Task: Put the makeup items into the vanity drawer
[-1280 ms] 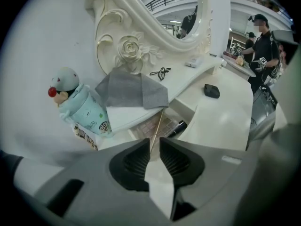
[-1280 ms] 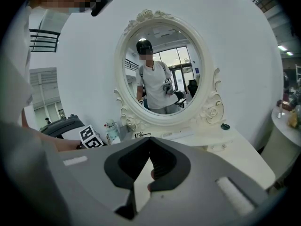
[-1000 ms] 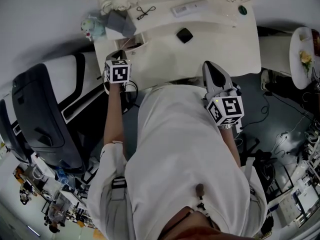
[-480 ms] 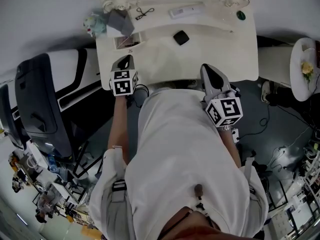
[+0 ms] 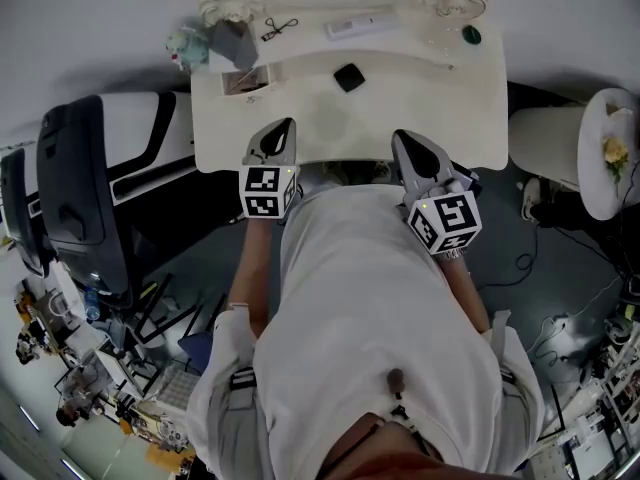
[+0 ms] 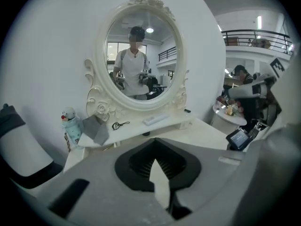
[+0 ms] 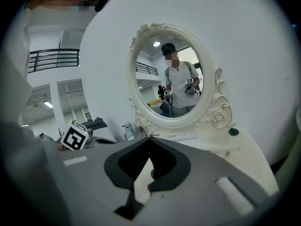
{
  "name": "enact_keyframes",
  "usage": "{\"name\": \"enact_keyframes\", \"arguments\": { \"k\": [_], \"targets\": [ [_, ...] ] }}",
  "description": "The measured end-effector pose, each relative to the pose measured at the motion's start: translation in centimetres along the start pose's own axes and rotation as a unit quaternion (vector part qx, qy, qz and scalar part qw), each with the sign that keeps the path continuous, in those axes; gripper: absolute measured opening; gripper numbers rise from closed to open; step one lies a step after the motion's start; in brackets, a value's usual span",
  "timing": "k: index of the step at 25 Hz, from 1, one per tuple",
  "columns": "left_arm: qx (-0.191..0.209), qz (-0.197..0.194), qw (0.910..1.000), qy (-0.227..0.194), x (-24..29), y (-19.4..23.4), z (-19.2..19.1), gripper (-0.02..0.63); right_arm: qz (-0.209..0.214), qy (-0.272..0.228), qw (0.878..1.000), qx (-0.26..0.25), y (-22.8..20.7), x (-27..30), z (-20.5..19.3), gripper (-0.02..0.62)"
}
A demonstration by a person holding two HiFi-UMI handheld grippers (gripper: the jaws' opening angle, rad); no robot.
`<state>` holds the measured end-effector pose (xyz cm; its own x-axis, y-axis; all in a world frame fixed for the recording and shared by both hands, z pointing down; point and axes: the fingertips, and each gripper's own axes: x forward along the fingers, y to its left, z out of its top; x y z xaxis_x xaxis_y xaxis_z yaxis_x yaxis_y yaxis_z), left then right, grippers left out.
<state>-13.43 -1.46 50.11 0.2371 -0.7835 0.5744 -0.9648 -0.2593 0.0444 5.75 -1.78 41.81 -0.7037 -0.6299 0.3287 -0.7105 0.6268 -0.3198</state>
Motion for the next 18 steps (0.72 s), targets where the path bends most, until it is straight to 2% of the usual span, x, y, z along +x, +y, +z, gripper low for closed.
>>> {"name": "enact_keyframes", "arguments": {
  "k": [6,10,14,18],
  "targets": [
    [0.002,-0.028,0.9986,-0.045,-1.7,-7.6,3.3,0.006,0.036,0.012,0.999,-0.016,-1.1,-1.5,-0.1,0.008],
    [0.000,-0.031,0.9967,-0.075,-2.7,-10.9,4.7,0.006,0.056,0.018,0.998,-0.031,-1.6,-2.3,-0.3,0.008],
    [-0.037,-0.047,0.9922,-0.109,-3.8,-12.9,6.1,0.006,0.062,0.020,0.997,-0.040,-2.2,-3.1,-0.2,0.008],
    [-0.079,-0.075,0.9812,-0.159,-5.3,-15.5,8.2,0.006,0.062,0.010,0.997,-0.041,-3.3,-4.1,0.4,0.008]
  ]
}}
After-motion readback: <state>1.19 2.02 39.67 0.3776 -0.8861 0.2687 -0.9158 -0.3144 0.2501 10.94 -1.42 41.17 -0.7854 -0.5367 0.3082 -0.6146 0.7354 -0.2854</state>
